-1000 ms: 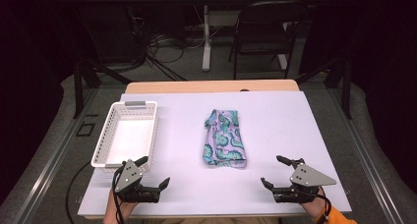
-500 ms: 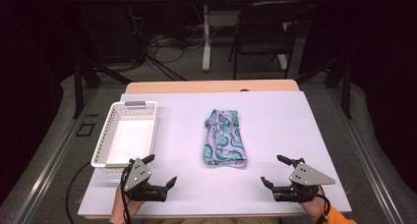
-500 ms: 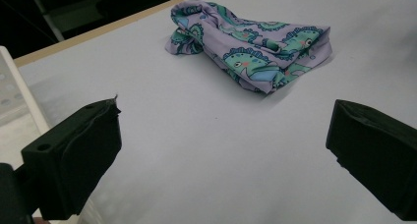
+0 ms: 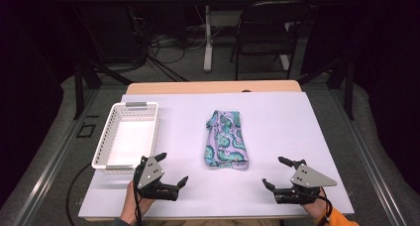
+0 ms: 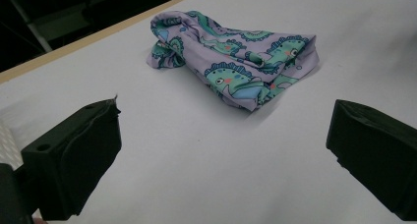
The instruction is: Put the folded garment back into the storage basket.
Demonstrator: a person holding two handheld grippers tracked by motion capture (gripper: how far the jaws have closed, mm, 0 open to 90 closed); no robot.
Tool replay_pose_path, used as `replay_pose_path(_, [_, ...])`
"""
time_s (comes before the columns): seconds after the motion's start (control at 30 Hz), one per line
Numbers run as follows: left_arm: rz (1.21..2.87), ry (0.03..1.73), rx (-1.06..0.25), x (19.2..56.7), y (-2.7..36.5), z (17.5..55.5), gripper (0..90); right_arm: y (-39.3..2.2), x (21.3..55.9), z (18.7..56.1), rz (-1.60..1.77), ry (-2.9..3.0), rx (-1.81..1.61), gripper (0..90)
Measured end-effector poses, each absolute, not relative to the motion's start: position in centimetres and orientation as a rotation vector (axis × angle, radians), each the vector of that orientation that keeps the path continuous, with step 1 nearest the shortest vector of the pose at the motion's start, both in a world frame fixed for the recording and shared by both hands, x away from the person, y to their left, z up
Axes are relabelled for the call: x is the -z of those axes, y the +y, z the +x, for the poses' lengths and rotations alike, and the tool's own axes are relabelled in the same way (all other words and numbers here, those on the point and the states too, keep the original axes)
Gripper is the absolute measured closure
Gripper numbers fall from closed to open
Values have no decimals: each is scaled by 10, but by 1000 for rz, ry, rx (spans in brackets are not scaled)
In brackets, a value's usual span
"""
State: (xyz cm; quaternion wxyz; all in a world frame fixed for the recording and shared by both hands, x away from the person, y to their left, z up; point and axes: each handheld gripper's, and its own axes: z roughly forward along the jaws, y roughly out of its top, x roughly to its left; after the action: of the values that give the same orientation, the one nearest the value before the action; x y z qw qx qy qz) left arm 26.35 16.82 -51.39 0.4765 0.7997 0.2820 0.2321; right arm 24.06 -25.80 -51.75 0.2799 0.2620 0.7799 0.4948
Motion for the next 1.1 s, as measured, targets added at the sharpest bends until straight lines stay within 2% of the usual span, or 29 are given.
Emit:
replay_pose_path(0.67, [1987, 658, -519, 512, 137, 289, 1, -257, 518, 241, 686, 2110, -1324, 146])
replay_pose_path(1.1, [1986, 716, -468, 510, 126, 310, 1, -257, 519, 241, 683, 2121, -1321, 146])
